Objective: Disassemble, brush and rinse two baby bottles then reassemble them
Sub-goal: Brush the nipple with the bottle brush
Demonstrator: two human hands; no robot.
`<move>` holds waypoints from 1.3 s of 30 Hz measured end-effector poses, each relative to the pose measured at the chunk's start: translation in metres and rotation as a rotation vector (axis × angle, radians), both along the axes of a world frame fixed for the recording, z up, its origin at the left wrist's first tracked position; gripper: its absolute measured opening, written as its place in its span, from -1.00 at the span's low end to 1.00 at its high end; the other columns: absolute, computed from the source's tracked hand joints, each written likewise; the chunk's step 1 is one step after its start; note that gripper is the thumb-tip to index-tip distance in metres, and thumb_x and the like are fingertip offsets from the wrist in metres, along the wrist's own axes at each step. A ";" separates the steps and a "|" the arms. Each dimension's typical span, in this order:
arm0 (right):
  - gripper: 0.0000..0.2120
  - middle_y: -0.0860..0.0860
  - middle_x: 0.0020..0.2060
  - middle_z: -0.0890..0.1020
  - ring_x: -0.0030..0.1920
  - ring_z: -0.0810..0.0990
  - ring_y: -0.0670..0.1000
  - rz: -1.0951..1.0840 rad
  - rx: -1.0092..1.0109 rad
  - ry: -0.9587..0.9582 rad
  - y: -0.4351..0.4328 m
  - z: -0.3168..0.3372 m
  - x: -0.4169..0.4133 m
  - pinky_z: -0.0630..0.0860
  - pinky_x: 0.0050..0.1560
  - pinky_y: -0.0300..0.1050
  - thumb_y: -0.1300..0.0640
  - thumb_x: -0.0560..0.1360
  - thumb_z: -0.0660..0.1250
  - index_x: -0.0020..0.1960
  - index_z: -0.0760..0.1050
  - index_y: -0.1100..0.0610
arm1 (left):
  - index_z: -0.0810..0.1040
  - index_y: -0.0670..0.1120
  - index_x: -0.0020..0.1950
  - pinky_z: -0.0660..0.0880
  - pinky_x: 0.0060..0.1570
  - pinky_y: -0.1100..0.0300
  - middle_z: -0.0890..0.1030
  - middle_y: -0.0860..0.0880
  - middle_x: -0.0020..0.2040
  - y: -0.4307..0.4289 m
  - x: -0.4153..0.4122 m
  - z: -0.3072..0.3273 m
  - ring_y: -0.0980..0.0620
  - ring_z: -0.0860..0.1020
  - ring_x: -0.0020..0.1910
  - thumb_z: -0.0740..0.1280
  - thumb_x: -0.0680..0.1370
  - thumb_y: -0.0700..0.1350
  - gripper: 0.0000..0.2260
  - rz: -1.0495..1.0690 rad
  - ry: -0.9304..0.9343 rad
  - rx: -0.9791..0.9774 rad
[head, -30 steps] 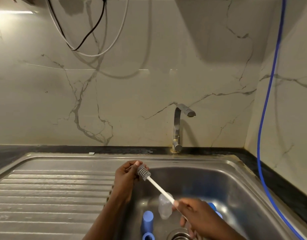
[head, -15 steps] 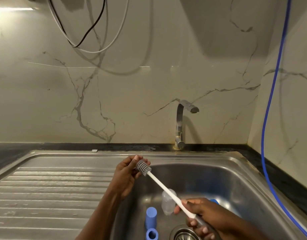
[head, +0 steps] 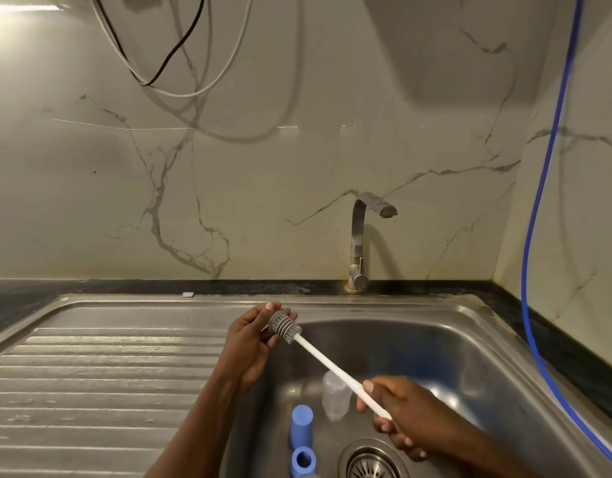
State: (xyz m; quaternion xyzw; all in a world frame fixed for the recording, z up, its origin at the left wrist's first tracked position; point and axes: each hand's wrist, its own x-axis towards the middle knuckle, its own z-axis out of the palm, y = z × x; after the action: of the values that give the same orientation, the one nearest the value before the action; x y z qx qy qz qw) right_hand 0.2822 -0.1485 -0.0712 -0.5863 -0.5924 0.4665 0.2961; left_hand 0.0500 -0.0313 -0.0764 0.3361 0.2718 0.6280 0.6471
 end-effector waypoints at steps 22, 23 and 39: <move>-0.64 0.09 -0.40 0.37 -0.57 0.28 -0.09 0.078 -0.464 0.391 -0.008 0.031 0.084 0.26 -0.64 -0.31 -0.02 0.55 0.24 0.04 0.62 0.27 | 0.55 -0.17 0.22 0.62 0.03 0.04 0.67 -0.26 0.06 -0.001 -0.001 -0.001 -0.15 0.69 0.01 0.18 0.64 -0.23 -0.78 0.061 -0.079 0.008; -0.62 0.09 -0.41 0.38 -0.56 0.28 -0.08 0.004 -0.401 0.371 -0.008 0.031 0.089 0.26 -0.64 -0.30 -0.03 0.54 0.25 0.05 0.61 0.28 | 0.53 -0.11 0.26 0.62 0.05 0.03 0.68 -0.24 0.06 -0.001 -0.005 -0.004 -0.14 0.68 0.03 0.18 0.64 -0.24 -0.76 0.076 -0.041 0.023; -0.76 0.06 -0.44 0.39 -0.57 0.32 -0.05 -0.325 0.004 -0.168 0.024 -0.025 0.098 0.32 -0.55 -0.22 0.07 0.57 0.29 -0.20 0.35 0.15 | 0.67 -0.03 -0.14 0.50 -0.13 0.39 0.66 0.10 -0.20 -0.001 0.100 -0.035 0.22 0.60 -0.20 0.50 0.43 -0.18 -0.93 -0.029 1.549 0.532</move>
State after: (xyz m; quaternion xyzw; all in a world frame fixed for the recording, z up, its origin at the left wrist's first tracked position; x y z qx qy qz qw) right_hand 0.3803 -0.1242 -0.0961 -0.7106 -0.5136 0.3606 0.3183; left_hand 0.1499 -0.0321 -0.1110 0.8203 0.4795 0.2527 0.1824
